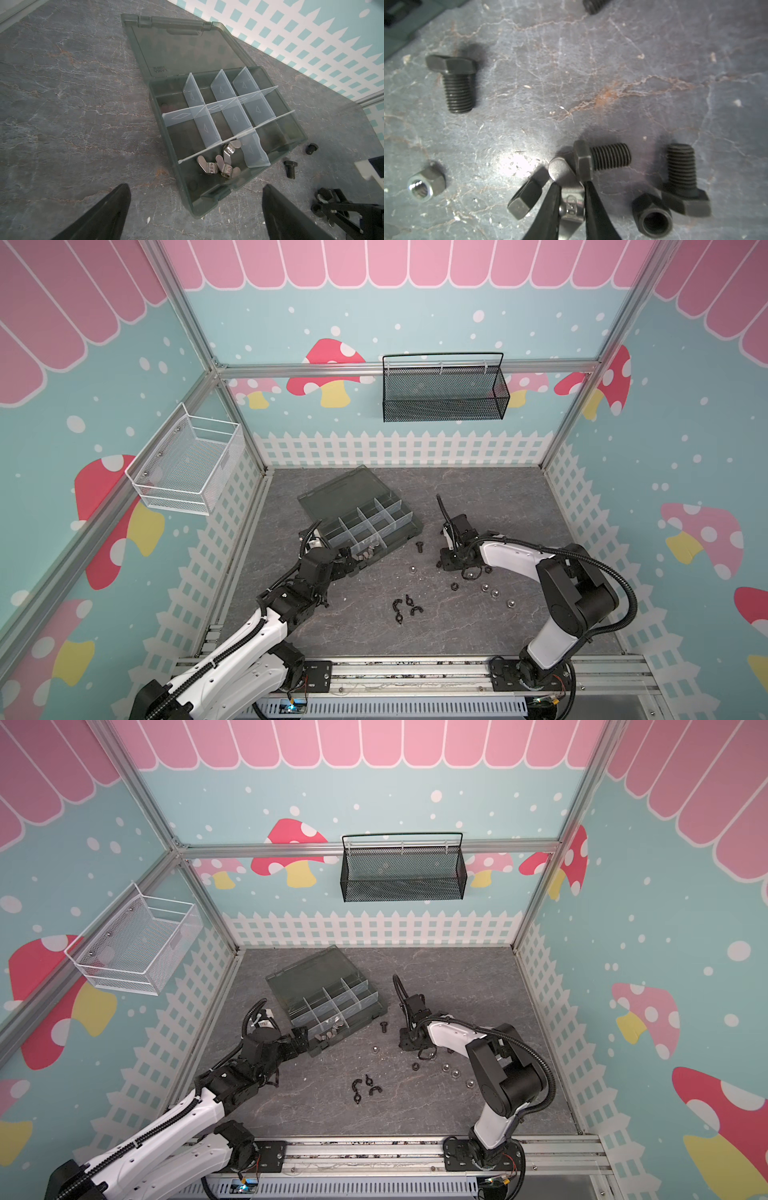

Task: Sort the screws and nuts into containers
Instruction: Pick up the nut from the center of the table.

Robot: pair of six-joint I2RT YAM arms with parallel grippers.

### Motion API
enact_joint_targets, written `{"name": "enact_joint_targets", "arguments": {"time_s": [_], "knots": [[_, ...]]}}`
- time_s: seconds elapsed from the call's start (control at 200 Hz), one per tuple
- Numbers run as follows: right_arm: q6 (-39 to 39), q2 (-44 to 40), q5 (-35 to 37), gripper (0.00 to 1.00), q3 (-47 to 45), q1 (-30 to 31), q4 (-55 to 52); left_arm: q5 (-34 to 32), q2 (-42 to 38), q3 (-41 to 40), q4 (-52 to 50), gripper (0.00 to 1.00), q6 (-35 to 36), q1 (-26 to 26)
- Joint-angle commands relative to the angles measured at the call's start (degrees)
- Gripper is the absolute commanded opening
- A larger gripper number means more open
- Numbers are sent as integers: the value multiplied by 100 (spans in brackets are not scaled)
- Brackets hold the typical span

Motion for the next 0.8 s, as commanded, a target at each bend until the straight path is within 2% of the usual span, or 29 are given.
{"name": "enact_joint_targets", "arguments": {"time_s": [0.0,0.185,0.415,0.585,0.796], "knots": [[-41,-24,-26,16,36,71,-188,-204,26,1,-21,99,-225,29],[-60,-346,70,4,101,173,-269,-488,-1,20,-230,100,-580,47],[-72,-506,512,1,622,540,-409,-694,-71,-111,-354,99,-1006,143],[-141,-219,718,1,1379,1004,-335,-626,-28,-191,-341,100,-1179,205],[-353,661,476,1,2510,1634,-48,-567,-12,-243,-319,99,-1285,223]]}}
